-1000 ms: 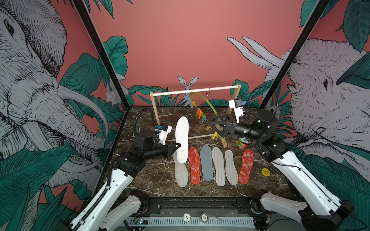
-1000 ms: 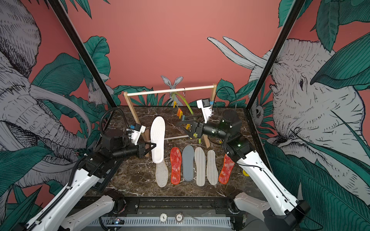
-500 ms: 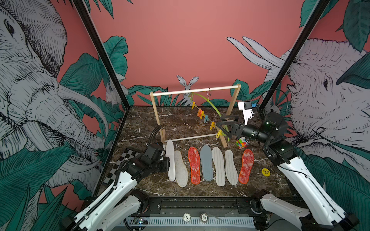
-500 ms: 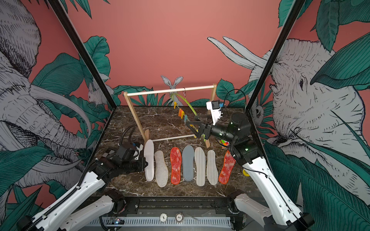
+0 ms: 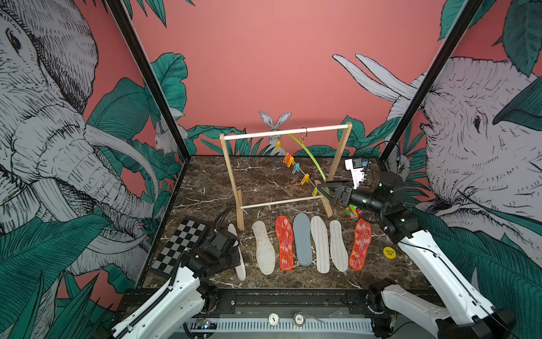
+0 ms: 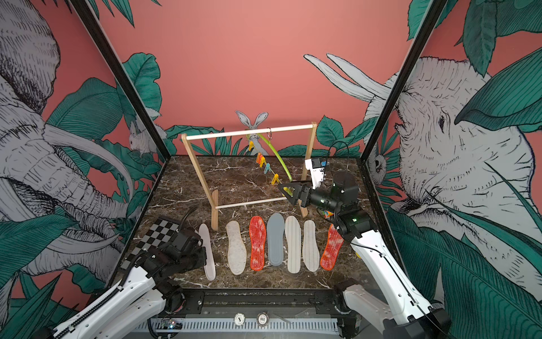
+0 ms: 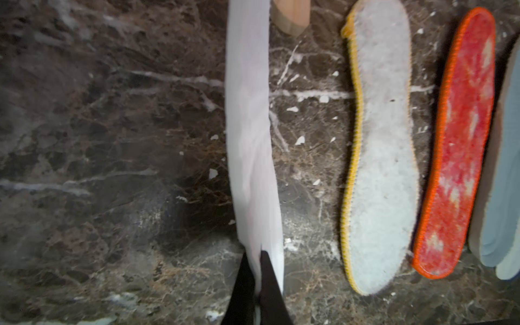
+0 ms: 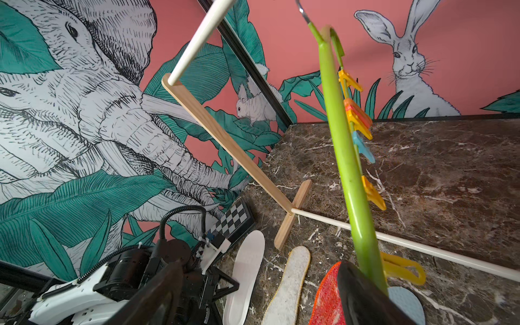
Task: Take the shoe insoles off the hanger
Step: Place the insole at the center of the board, then reset both arms
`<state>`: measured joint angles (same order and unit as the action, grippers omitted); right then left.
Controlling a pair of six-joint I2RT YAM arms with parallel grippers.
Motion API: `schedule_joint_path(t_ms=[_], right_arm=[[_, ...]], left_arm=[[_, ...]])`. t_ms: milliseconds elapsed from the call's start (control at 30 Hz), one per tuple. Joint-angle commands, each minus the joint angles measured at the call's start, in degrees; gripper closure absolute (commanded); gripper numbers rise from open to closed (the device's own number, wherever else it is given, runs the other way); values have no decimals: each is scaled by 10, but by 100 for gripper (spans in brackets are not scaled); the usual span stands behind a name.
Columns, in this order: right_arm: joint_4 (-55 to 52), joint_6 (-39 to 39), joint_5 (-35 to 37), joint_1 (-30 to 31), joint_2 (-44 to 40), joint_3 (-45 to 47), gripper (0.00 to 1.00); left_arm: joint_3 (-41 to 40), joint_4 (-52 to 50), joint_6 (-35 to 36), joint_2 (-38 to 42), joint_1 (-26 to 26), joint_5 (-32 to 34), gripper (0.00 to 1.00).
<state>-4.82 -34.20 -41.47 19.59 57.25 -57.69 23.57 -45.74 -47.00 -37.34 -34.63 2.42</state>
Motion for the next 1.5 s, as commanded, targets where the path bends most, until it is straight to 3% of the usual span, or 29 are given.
schedule_joint_path(t_ms=[0,400,667,700,800,933,1000,1233,1333,1467], right_arm=[[48,-11,-19,-6,-13,3,14],[140,-37,-116,-10,-59,15,11],[85,-9,-100,-10,-101,-20,5],[79,-7,-95,-10,-101,-21,5],[38,11,-57,-10,-102,-33,5],[-65,62,50,-11,-97,-56,4],[-106,78,115,-12,-95,-64,4],[-192,77,362,-23,-114,-65,1],[-169,78,410,-27,-139,-44,1],[-163,87,415,-29,-137,-37,1]], left_arm=[[-16,19,-21,18,-2,20,100],[-37,65,-14,-30,-1,36,100],[-35,90,-3,-71,8,33,100],[-35,90,-2,-73,10,33,94],[-22,75,0,-75,14,43,62],[3,47,6,-71,13,59,28],[17,33,12,-69,13,66,3],[96,-21,62,-18,13,117,1],[131,-17,100,17,13,157,1],[163,38,182,36,14,175,1]])
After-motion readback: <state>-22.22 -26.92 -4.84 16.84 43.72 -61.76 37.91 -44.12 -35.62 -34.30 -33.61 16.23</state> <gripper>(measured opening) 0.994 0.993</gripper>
